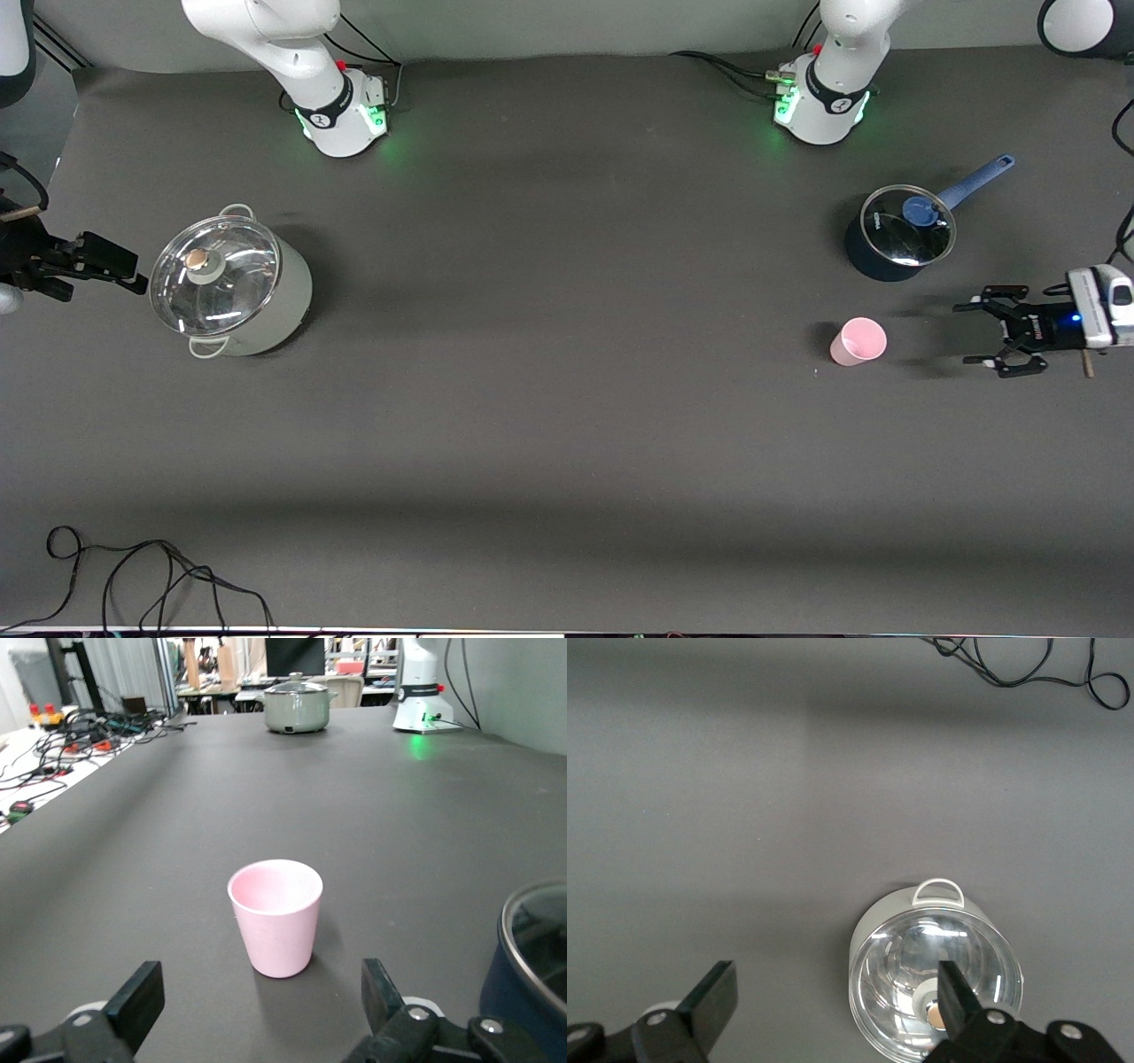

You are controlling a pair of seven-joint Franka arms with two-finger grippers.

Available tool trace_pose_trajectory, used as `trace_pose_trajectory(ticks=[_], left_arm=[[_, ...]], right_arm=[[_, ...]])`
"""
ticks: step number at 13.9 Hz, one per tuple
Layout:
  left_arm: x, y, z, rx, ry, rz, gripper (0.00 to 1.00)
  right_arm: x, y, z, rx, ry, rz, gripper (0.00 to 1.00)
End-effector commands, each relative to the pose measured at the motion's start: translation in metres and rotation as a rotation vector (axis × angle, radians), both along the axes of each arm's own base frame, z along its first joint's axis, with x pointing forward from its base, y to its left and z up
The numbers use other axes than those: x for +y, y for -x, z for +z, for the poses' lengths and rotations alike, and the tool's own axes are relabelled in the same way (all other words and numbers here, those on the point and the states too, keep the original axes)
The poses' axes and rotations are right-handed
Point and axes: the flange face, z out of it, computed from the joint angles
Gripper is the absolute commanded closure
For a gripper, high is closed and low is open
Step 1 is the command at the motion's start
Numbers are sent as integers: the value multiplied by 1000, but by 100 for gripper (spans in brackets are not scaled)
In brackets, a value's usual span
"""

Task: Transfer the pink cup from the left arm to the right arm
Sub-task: 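Move the left gripper beside the pink cup, fingers open, then close the left gripper around the pink cup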

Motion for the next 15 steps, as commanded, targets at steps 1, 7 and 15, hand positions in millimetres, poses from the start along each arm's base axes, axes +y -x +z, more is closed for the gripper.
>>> trace_pose_trajectory(ticks=[1, 7, 15], left_arm=[[-11, 7, -45, -76, 138, -12, 1], [-24, 26, -97, -86, 216, -25, 1], [-77, 13, -118, -90, 307, -24, 1]], right_arm=[[0, -2, 4, 5, 8, 14, 0], [1, -2, 4, 5, 8, 14, 0], [1, -1, 6, 2, 8, 14, 0]])
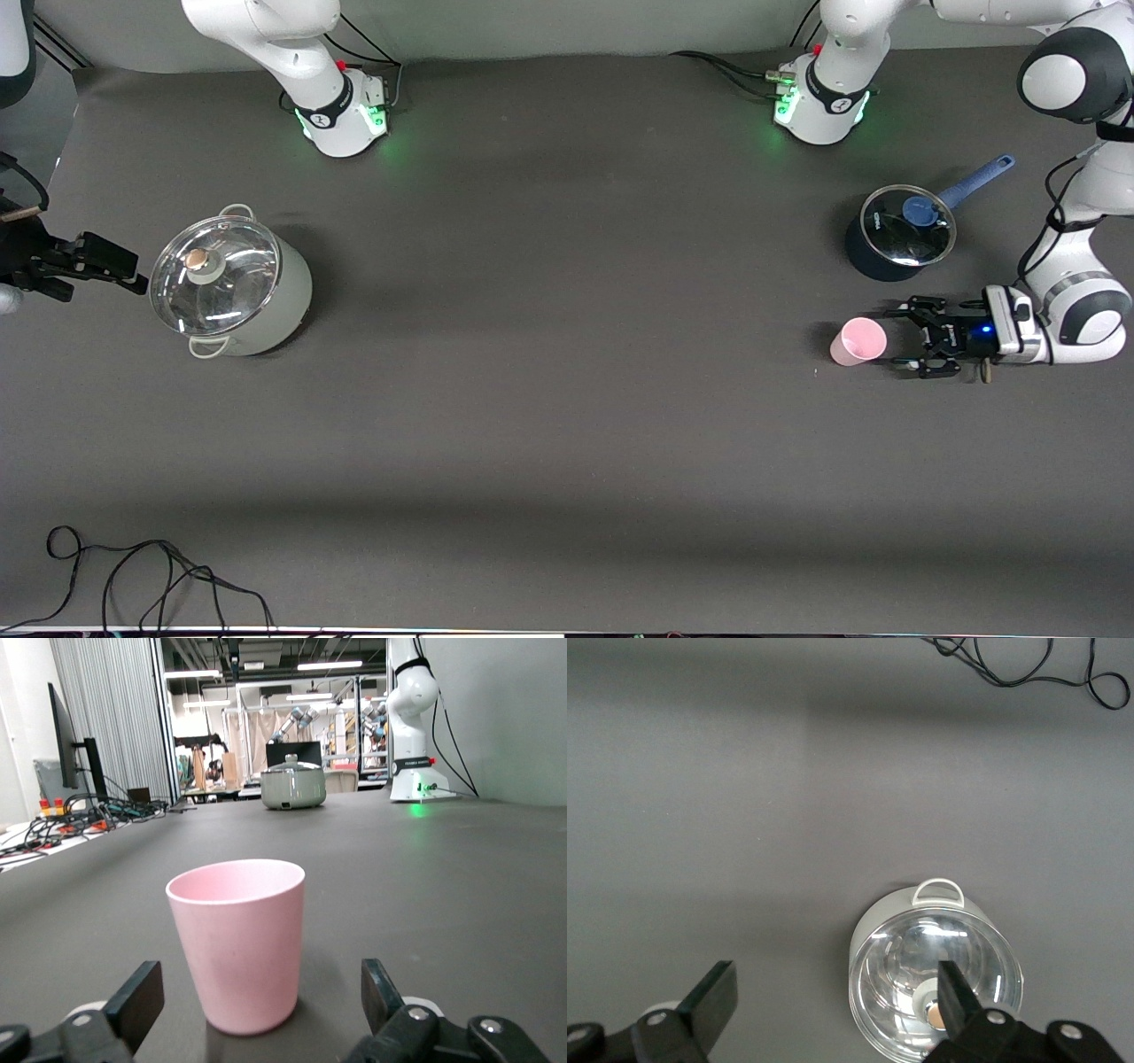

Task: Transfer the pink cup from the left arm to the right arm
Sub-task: 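Close the left gripper around the pink cup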

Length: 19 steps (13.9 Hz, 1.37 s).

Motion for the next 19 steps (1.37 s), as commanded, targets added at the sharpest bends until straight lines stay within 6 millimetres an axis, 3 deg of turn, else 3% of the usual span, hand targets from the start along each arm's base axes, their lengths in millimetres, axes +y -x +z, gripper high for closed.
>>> trace_pose_trajectory(ticks=[1, 8, 19], left_arm=[[-14, -1, -12, -90, 43, 6, 1], [-49, -15, -24, -99, 61, 19, 1], [-76, -25, -27, -105, 72, 18, 2]], right_arm=[[1, -1, 5, 2, 8, 14, 0], [2, -1, 6, 1, 8, 16, 0], [0, -2, 4, 4, 8, 14, 0]])
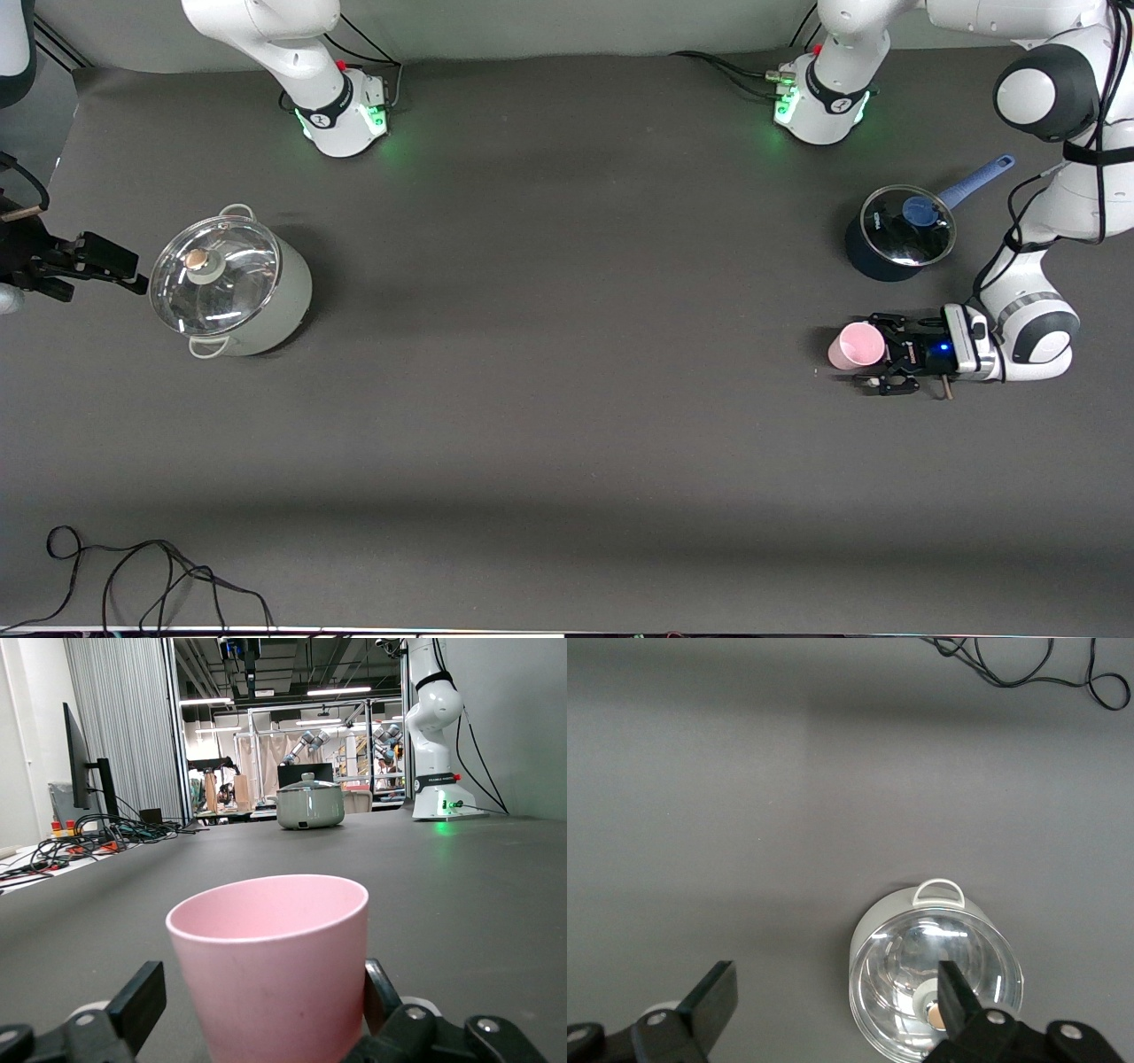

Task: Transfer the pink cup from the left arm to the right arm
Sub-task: 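Close the left gripper around the pink cup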

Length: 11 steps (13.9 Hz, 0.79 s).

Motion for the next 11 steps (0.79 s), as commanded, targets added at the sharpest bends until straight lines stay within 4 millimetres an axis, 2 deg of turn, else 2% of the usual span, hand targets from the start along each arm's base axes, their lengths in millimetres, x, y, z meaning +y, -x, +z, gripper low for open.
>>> trace_pose_trajectory(ticks=[1, 5, 9, 11], left_arm=[[-15, 1, -13, -94, 13, 1, 2], [-21, 2, -17, -106, 11, 8, 1], [-38, 2, -23, -93, 23, 2, 2], [-39, 2, -23, -93, 22, -1, 14]], right_arm=[[-1, -2, 4, 4, 8, 13, 0], [1, 1, 8, 15, 7, 18, 0], [2, 2, 12, 6, 3, 12, 0], [-1, 2, 13, 4, 1, 10, 0]])
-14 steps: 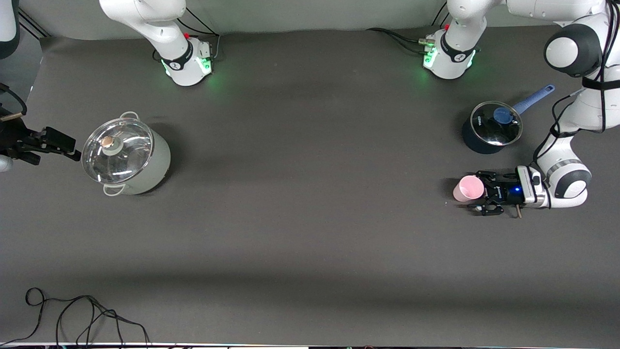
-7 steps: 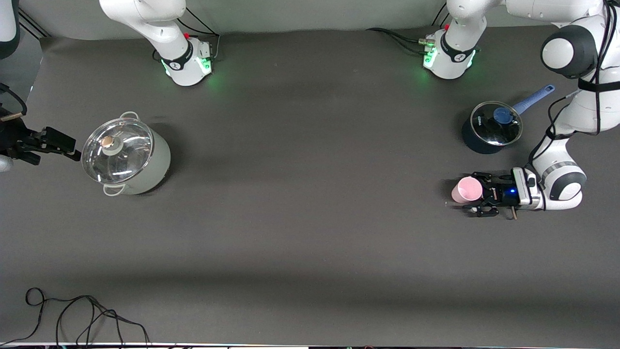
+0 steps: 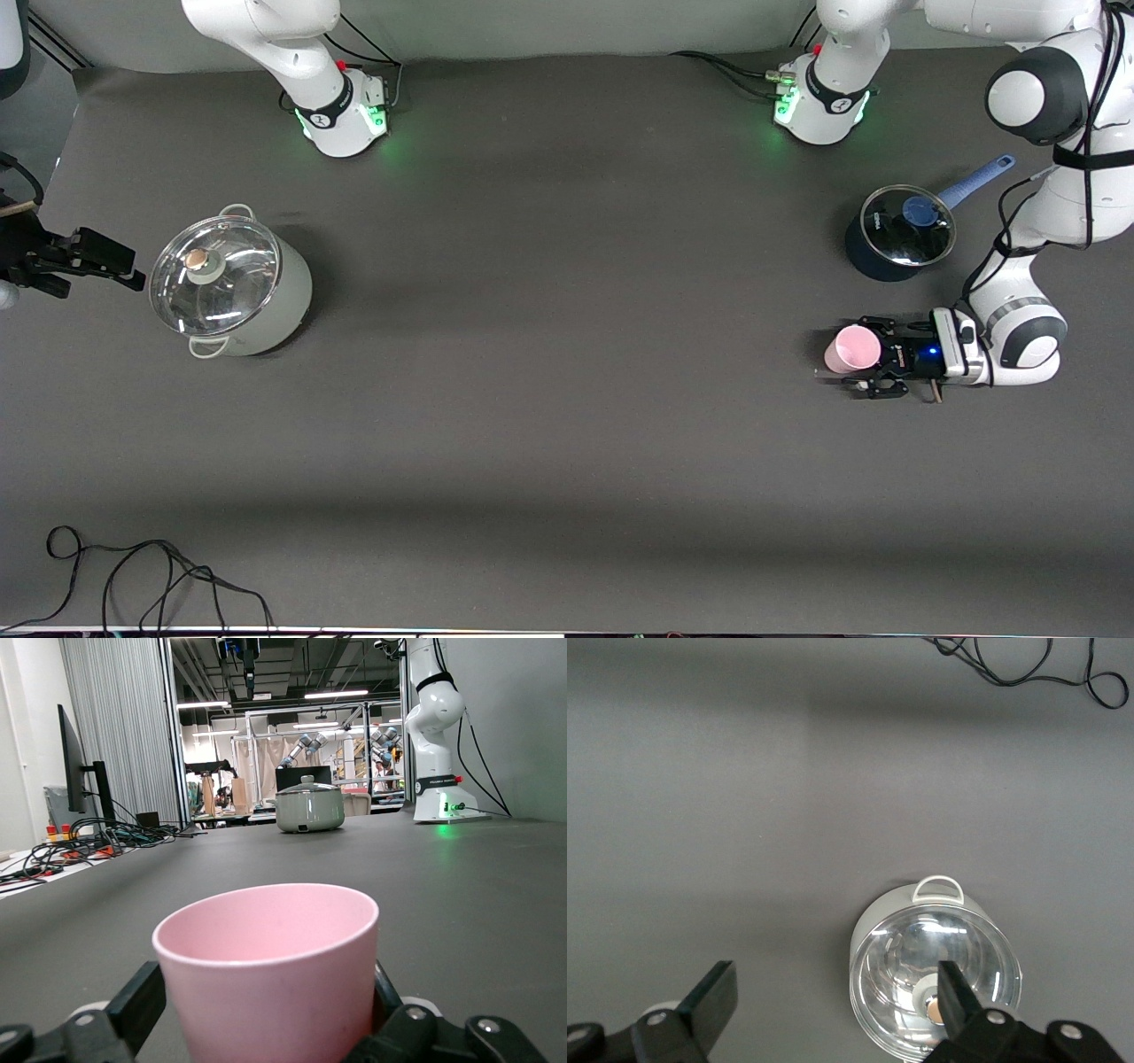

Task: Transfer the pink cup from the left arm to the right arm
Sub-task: 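Carry the pink cup with the left gripper toward the right gripper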

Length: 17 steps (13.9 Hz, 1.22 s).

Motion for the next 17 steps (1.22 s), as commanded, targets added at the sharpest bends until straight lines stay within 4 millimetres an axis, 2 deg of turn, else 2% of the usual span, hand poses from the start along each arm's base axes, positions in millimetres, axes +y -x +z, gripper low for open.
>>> trace_pose_trajectory(ticks=[1, 3, 6, 10, 13, 15, 17], left_arm=[[-22, 7, -22, -92, 16, 3, 22], [-24, 4, -23, -96, -11, 4, 100], [-25, 1, -20, -108, -20, -4, 100], [-43, -24, 0, -229, -30, -55, 100], [-84, -46, 24, -296, -5, -87, 100], [-118, -59, 33, -319, 22, -48, 100], [-161, -74, 48, -342, 62, 10, 100]], right_arm=[[2, -1, 12, -10, 2, 13, 0], [4, -3, 13, -13, 3, 14, 0], [4, -3, 13, -13, 4, 16, 0], [3, -3, 11, -10, 3, 22, 0], [4, -3, 11, -10, 2, 13, 0], [1, -2, 9, 2, 0, 12, 0], [-1, 2, 8, 28, -1, 6, 0]])
